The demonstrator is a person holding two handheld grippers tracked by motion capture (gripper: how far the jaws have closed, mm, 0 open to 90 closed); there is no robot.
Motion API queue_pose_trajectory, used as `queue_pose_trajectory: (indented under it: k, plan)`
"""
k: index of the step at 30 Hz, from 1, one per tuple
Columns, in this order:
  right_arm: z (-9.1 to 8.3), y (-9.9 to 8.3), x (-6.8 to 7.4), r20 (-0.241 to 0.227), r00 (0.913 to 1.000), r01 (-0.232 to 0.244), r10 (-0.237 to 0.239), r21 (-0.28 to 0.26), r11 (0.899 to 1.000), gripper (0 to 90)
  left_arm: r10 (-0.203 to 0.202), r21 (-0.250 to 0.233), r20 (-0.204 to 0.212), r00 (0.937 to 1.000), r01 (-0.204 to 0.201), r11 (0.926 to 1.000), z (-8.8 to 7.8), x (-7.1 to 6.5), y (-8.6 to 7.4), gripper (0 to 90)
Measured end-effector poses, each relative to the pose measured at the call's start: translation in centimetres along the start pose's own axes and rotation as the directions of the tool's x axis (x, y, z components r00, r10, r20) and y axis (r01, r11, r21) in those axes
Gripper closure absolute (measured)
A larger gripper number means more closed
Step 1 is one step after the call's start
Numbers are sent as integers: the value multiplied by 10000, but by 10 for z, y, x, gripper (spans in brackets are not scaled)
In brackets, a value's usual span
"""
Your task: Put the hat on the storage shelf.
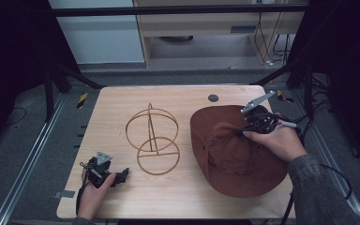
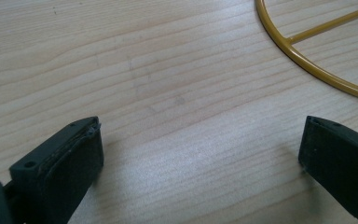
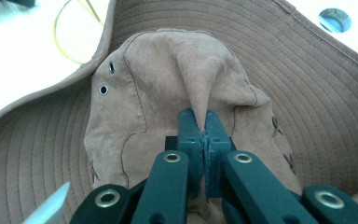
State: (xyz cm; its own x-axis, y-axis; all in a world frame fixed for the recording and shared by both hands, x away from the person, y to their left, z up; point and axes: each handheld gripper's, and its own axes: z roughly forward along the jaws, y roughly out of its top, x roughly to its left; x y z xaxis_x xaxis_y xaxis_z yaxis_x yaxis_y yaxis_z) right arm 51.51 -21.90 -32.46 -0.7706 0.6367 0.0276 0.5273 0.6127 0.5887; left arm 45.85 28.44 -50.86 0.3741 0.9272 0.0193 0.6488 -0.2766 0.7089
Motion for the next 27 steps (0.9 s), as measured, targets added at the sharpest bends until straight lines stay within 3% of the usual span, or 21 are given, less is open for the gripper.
queue_pose_trajectory:
  k: [20,27]
  plan:
    - [-37,5,5,-95,9999,123,-135,-1147,9933,890,7,-6,-26,10000,-7,10000,2,2,2,0]
    - [-44,8,5,-8,10000,33,-34,-1253,9921,890,-2,11,-38,10000,2,10000,2,1,2,0]
